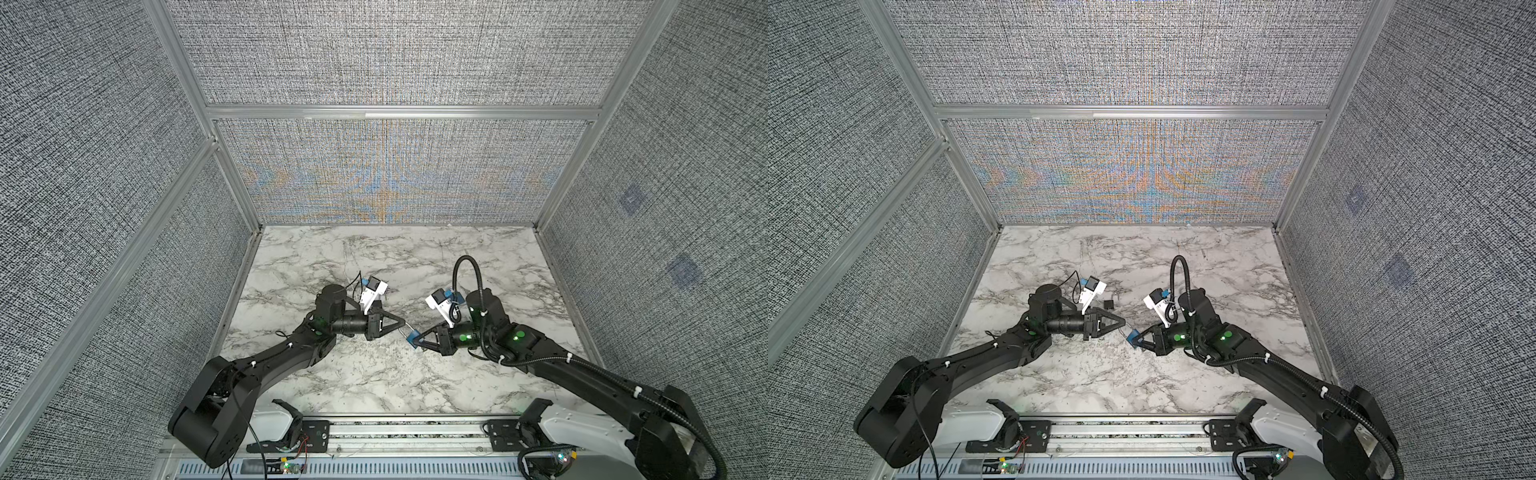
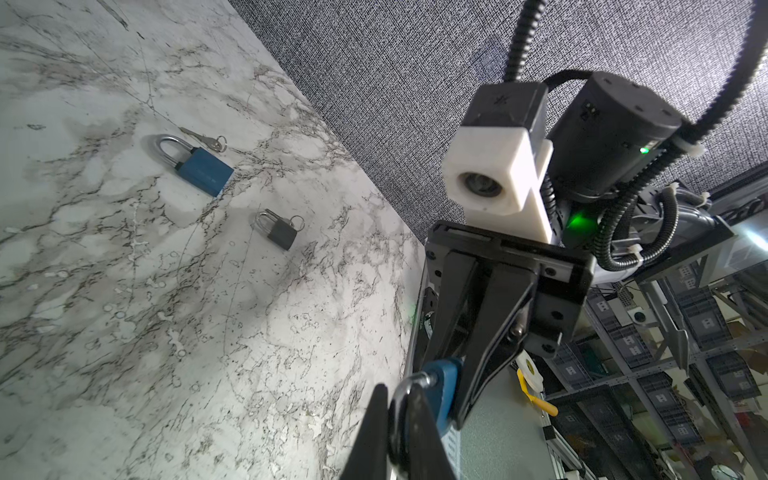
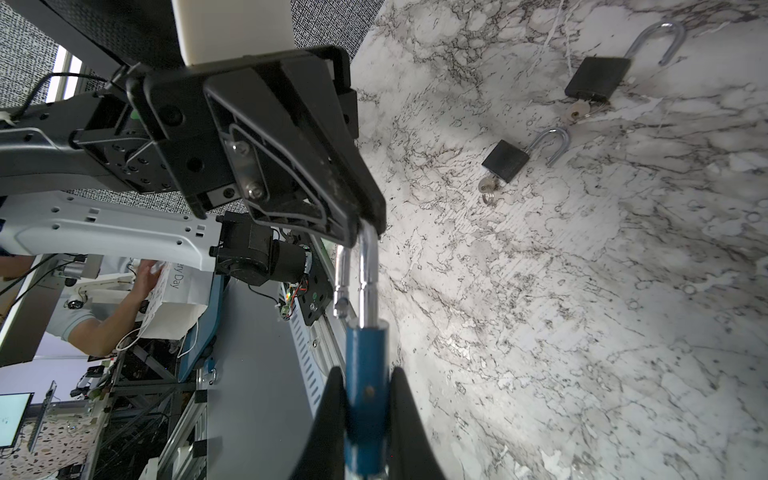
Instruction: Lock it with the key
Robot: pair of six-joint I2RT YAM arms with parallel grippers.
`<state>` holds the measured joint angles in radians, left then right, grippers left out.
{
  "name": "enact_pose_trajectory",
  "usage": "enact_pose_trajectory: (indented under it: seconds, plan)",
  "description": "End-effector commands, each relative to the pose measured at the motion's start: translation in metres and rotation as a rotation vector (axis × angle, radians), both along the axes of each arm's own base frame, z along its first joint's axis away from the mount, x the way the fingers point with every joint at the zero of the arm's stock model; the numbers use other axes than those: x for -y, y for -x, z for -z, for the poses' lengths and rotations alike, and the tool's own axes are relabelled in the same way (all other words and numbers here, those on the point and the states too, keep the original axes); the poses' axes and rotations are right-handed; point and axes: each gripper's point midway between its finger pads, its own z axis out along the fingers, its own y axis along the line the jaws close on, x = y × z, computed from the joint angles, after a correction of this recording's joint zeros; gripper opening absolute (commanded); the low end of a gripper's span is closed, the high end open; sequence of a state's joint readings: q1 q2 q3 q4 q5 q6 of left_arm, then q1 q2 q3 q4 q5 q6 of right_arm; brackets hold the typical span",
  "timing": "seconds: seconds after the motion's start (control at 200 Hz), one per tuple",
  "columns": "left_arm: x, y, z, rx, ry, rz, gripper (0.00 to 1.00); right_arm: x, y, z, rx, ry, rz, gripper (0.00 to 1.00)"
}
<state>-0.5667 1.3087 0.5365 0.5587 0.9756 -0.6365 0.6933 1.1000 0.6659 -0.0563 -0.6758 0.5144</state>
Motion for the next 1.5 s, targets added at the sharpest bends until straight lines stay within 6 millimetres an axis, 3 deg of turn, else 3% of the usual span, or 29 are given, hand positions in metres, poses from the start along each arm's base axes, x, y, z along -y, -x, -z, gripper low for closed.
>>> enact_pose_trajectory:
  seconds: [0.0, 0.44, 1.496]
  plan:
    - [0.001, 0.0, 0.0, 0.005, 0.004, 0.005, 0.0, -0.011, 0.001, -0.035, 0.073, -0.124, -0.056, 0.0]
    - [0.0, -0.003, 0.003, 0.008, 0.005, -0.022, 0.0, -0.01, 0.011, -0.062, 0.053, -0.262, -0.088, 0.0]
    - [-0.004, 0.005, 0.012, -0.002, -0.005, -0.043, 0.0, -0.015, -0.001, -0.075, 0.061, -0.341, -0.046, 0.0]
